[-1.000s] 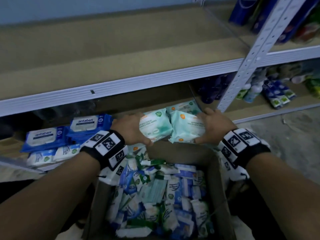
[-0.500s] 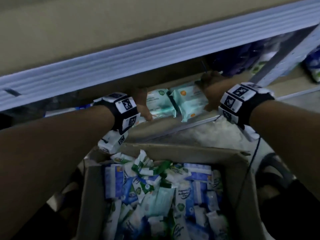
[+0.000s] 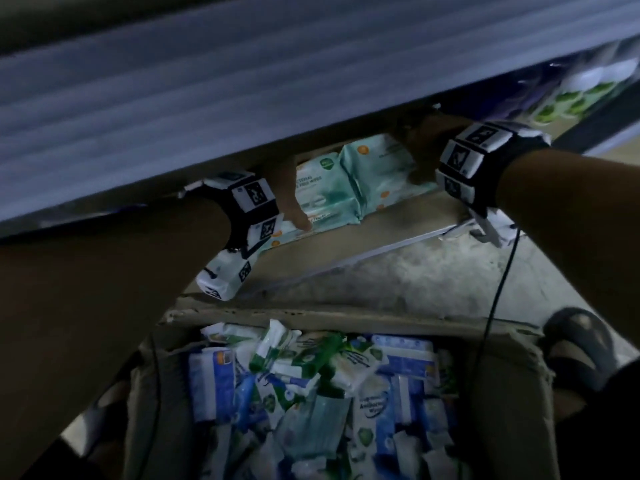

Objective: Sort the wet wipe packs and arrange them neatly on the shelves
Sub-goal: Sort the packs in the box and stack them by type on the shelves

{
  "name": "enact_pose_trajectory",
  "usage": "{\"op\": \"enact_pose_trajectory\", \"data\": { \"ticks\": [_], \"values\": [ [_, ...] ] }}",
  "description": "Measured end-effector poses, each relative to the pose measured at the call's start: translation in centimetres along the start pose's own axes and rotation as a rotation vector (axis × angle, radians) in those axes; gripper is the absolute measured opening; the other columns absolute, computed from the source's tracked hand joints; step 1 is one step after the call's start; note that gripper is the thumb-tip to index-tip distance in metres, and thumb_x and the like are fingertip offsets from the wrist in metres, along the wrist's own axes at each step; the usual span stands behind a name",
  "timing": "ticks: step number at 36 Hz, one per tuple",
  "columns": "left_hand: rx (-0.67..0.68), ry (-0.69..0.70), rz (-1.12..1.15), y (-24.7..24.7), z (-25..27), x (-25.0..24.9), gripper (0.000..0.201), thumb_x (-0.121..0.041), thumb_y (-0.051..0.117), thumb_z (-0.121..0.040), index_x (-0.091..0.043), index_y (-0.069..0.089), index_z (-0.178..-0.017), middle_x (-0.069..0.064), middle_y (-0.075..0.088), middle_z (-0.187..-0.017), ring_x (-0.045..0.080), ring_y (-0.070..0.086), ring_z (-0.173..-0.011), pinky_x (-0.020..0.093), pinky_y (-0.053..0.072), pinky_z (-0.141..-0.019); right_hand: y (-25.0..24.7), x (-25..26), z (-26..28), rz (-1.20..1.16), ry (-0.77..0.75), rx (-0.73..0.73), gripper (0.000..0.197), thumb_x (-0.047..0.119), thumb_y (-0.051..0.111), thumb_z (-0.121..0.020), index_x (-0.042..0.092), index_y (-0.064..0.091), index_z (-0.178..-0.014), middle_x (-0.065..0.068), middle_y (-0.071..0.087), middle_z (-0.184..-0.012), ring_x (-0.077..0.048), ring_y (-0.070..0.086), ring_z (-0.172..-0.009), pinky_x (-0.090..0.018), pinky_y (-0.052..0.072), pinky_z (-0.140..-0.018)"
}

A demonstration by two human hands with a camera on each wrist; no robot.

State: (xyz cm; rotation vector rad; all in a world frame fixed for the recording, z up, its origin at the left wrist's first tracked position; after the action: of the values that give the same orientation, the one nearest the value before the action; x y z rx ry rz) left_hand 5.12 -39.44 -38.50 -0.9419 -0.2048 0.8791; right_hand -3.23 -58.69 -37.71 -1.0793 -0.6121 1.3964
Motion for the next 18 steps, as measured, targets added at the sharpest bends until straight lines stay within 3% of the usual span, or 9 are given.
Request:
{"op": "enact_pose_trajectory", "data": {
  "ticks": [3, 6, 12, 15, 18],
  "values": [
    [0.004, -0.051, -0.014, 0.9, -0.2, 1.0, 0.111, -0.037, 0.088, -0.069, -0.005, 0.02, -0.152, 0.015, 0.034, -0.153, 0.032, 0.037, -0.138, 0.04, 0.034, -0.105, 0.6, 0.2, -0.2, -0.054, -0.003, 0.018, 0.064, 0.022, 0.058, -0.095, 0.006, 0.031, -0.151, -0.025, 0.038, -0.148, -0.044, 0.041, -0.132, -0.05, 0.04, -0.105],
    [0.006, -0.041, -0.012, 1.0, -0.3, 1.1, 0.12, -0.041, 0.089, -0.065, -0.007, 0.015, -0.153, 0.015, 0.031, -0.155, 0.034, 0.035, -0.139, 0.044, 0.035, -0.108, 1.5, 0.0, -0.1, -0.056, 0.051, 0.061, 0.063, 0.021, 0.051, -0.099, 0.006, 0.024, -0.154, -0.025, 0.033, -0.151, -0.045, 0.036, -0.135, -0.05, 0.037, -0.108],
    [-0.016, -0.013, -0.026, 0.5, 1.4, 0.3, 0.114, -0.039, 0.083, -0.075, -0.006, 0.01, -0.154, 0.013, 0.026, -0.158, 0.03, 0.031, -0.142, 0.038, 0.029, -0.109, 0.7, 0.5, 1.2, -0.142, 0.114, 0.104, 0.103, 0.029, 0.079, -0.079, 0.017, 0.012, -0.156, -0.023, 0.019, -0.158, -0.046, 0.03, -0.139, -0.053, 0.038, -0.108],
    [-0.094, 0.028, -0.038, 0.0, 2.4, -0.3, 0.105, -0.041, 0.082, -0.076, -0.01, 0.018, -0.153, 0.012, 0.033, -0.154, 0.031, 0.039, -0.137, 0.04, 0.037, -0.107, 0.3, 1.1, 2.2, -0.175, 0.126, 0.049, 0.103, 0.031, 0.077, -0.077, 0.021, 0.012, -0.156, -0.023, 0.026, -0.155, -0.046, 0.046, -0.127, -0.054, 0.048, -0.097],
    [-0.072, 0.041, -0.052, 0.3, 3.7, -1.1, 0.1, -0.048, 0.075, -0.08, -0.013, 0.018, -0.154, 0.011, 0.023, -0.159, 0.029, 0.035, -0.14, 0.037, 0.036, -0.11, 0.7, 1.7, 3.2, -0.228, 0.152, 0.071, 0.096, 0.037, 0.07, -0.084, 0.027, 0.008, -0.157, -0.015, 0.01, -0.163, -0.041, 0.045, -0.13, -0.049, 0.047, -0.099]
  ]
}}
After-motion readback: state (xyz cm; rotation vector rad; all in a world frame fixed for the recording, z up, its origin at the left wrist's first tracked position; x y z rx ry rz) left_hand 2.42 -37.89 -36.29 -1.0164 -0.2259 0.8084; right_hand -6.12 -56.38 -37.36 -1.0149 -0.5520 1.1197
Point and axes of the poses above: each hand's wrist, its own z-axis away from the middle knuckle, its own y-axis out of the palm, x = y × z, the point moved 8 cm from there along -z, towards the middle knuckle
